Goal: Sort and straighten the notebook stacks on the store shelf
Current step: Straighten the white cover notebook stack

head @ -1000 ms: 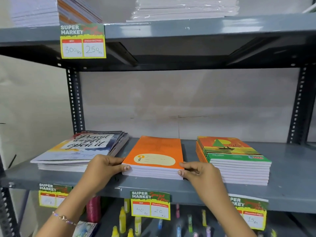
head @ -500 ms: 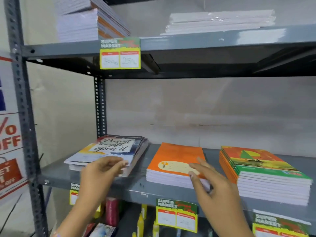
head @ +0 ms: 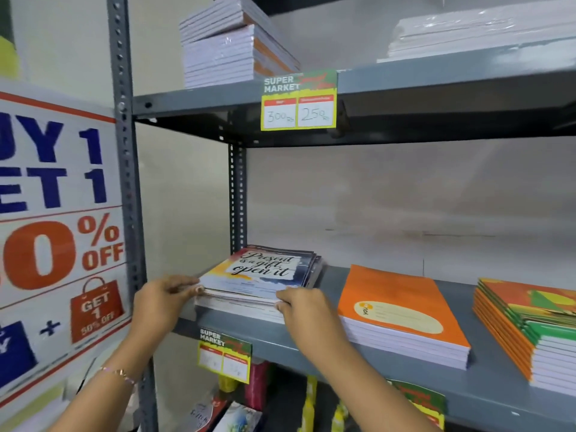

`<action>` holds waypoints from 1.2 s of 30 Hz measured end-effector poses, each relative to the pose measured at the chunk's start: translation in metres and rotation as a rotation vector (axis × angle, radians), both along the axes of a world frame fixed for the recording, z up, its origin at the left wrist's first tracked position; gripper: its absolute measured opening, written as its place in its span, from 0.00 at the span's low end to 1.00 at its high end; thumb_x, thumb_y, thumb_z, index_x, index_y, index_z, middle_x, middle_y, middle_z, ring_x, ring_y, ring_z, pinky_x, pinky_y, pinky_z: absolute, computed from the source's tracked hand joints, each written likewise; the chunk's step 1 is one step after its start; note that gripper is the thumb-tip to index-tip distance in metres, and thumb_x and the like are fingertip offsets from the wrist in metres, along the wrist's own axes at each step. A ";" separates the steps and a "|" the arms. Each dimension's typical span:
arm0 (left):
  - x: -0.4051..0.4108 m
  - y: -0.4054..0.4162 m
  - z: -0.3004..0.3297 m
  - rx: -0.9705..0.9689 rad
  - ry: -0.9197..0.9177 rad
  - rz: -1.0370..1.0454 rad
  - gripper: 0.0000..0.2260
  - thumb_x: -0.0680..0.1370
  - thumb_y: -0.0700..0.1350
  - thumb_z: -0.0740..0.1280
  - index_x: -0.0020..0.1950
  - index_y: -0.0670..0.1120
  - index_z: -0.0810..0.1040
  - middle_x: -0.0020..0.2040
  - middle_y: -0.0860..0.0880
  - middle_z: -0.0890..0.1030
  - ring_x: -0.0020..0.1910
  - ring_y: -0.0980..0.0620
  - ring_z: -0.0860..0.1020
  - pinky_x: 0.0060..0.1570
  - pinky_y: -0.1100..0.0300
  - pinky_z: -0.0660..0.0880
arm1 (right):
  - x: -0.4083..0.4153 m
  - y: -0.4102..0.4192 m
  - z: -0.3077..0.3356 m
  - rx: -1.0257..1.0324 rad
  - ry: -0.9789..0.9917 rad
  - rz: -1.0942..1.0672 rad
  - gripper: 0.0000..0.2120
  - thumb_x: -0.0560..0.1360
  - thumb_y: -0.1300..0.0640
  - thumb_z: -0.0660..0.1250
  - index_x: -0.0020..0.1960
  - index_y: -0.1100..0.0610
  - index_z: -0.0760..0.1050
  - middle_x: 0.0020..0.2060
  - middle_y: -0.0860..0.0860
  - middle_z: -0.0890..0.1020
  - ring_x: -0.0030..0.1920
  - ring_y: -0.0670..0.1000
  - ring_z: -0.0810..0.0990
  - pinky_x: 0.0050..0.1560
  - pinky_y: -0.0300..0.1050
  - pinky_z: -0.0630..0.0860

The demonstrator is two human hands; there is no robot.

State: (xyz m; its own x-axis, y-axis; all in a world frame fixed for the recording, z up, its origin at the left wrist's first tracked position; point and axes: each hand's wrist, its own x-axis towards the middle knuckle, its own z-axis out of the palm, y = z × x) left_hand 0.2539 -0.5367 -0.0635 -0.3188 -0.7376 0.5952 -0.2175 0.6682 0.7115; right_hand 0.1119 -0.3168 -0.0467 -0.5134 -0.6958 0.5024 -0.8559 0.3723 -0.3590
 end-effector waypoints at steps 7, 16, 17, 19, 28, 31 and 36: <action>-0.006 -0.025 -0.004 0.186 0.078 -0.166 0.08 0.71 0.42 0.75 0.50 0.45 0.86 0.43 0.51 0.86 0.46 0.52 0.84 0.35 0.69 0.80 | -0.001 -0.009 0.003 0.000 0.034 0.025 0.11 0.79 0.55 0.64 0.53 0.61 0.82 0.47 0.58 0.86 0.50 0.58 0.82 0.49 0.51 0.80; -0.003 -0.025 -0.009 0.263 0.141 -0.308 0.10 0.64 0.42 0.78 0.42 0.52 0.85 0.41 0.54 0.88 0.39 0.61 0.84 0.41 0.68 0.80 | -0.011 -0.010 0.018 -0.075 -0.234 0.024 0.14 0.72 0.56 0.75 0.56 0.59 0.84 0.55 0.57 0.85 0.56 0.55 0.82 0.58 0.49 0.79; -0.003 -0.026 -0.010 0.288 0.165 -0.323 0.10 0.63 0.43 0.78 0.42 0.51 0.86 0.40 0.54 0.88 0.38 0.62 0.84 0.39 0.70 0.80 | -0.010 -0.009 0.015 -0.097 -0.258 0.003 0.16 0.73 0.55 0.75 0.59 0.58 0.82 0.58 0.56 0.84 0.58 0.55 0.81 0.60 0.48 0.78; -0.004 -0.029 -0.009 0.324 0.176 -0.338 0.09 0.63 0.43 0.78 0.42 0.51 0.86 0.40 0.54 0.88 0.39 0.60 0.85 0.39 0.68 0.81 | -0.008 -0.009 0.006 -0.121 -0.280 -0.034 0.19 0.75 0.54 0.73 0.64 0.56 0.79 0.61 0.56 0.82 0.60 0.56 0.80 0.61 0.46 0.77; -0.013 -0.038 -0.008 0.382 0.172 -0.379 0.08 0.65 0.40 0.78 0.41 0.50 0.87 0.39 0.54 0.88 0.38 0.58 0.85 0.34 0.71 0.79 | -0.005 -0.006 -0.003 -0.161 -0.187 -0.089 0.10 0.77 0.57 0.69 0.53 0.63 0.82 0.50 0.58 0.86 0.52 0.56 0.82 0.54 0.50 0.79; -0.011 -0.040 -0.009 0.385 0.162 -0.385 0.10 0.61 0.45 0.78 0.41 0.50 0.87 0.40 0.53 0.88 0.39 0.57 0.86 0.37 0.69 0.81 | -0.005 -0.006 -0.004 -0.162 -0.162 -0.083 0.09 0.77 0.58 0.68 0.52 0.63 0.83 0.49 0.58 0.86 0.51 0.56 0.82 0.54 0.50 0.79; -0.011 -0.044 -0.008 0.383 0.135 -0.391 0.11 0.60 0.46 0.78 0.42 0.50 0.88 0.41 0.52 0.88 0.41 0.56 0.86 0.38 0.68 0.81 | -0.008 -0.007 -0.001 -0.134 -0.190 -0.078 0.10 0.77 0.57 0.69 0.55 0.62 0.83 0.50 0.57 0.86 0.52 0.54 0.83 0.54 0.48 0.80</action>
State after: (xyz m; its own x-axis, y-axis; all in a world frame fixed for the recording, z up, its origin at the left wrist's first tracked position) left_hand 0.2431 -0.5804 -0.0718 -0.5511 -0.7513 0.3631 0.1047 0.3695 0.9233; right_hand 0.1043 -0.3236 -0.0475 -0.6572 -0.5839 0.4766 -0.7387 0.3730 -0.5615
